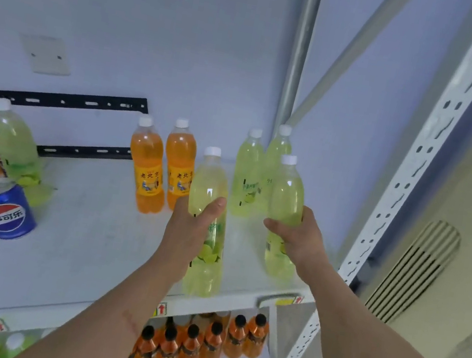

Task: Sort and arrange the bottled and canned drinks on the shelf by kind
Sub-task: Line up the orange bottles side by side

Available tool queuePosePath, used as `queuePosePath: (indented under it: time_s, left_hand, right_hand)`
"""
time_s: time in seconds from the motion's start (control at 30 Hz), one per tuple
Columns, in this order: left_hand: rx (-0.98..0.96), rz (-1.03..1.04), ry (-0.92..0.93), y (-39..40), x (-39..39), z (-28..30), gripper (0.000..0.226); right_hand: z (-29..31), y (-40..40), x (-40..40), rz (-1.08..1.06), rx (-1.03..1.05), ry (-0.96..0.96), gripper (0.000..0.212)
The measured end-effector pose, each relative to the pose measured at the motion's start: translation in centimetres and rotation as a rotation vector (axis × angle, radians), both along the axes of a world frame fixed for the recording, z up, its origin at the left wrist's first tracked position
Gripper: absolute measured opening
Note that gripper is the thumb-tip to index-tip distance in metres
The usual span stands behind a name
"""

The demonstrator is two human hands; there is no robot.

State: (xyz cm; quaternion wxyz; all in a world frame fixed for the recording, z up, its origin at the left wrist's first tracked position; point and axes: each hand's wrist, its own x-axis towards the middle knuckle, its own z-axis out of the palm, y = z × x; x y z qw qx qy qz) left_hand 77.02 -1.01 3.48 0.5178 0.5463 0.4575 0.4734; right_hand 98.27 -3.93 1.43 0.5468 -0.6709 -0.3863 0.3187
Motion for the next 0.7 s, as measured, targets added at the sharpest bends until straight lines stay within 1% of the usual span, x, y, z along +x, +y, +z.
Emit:
queuePosePath:
  time_s: [0.13,0.2,0.23,0.33,0.43,0.53,0.6,0.67,0.7]
  left_hand:
    - [0.023,0.060,0.033,1.3,1.6,-0.3,0.085]
    - [0.029,0.098,0.054,1.3,2.1,-0.3,0.093]
    - [0.034,0.117,0.051,1.3,2.4,-0.3,0.091]
    - [0.049,0.172,0.038,0.9,2.9,-0.4,0.071]
    - [0.043,0.210,0.046,0.3,3.5,-0.3,0.058]
    - [0.034,0.230,0.060,0.0,3.8,-0.6,0.057]
    - [0.032,0.230,0.061,-0.1,4.0,-0.6,0.057]
    - [0.043,0.227,0.064,-0.1,4.5,-0.6,0.053]
    - [0.054,0.220,0.065,-0.1,4.7,-0.7,0.049]
  right_hand:
    - [-0.5,2.8,2.6,-0.039,0.044,0.007,0.058]
    - [-0.9,4.1,3.2,-0.030,0.048,0.007,0.065]
    - [-1.1,4.7,3.5,-0.015,0.048,0.007,0.069]
    - [-1.8,5.9,3.9,0.049,0.086,0.029,0.079]
    - [-2.3,6.8,4.5,0.095,0.103,0.095,0.079]
    - [-2.8,7.4,5.1,0.129,0.156,0.160,0.070]
    - [-2.7,7.7,5.5,0.147,0.172,0.167,0.068]
    - [-2.6,7.9,5.7,0.175,0.155,0.144,0.069]
    - [-2.5,7.7,5.7,0.183,0.131,0.102,0.071]
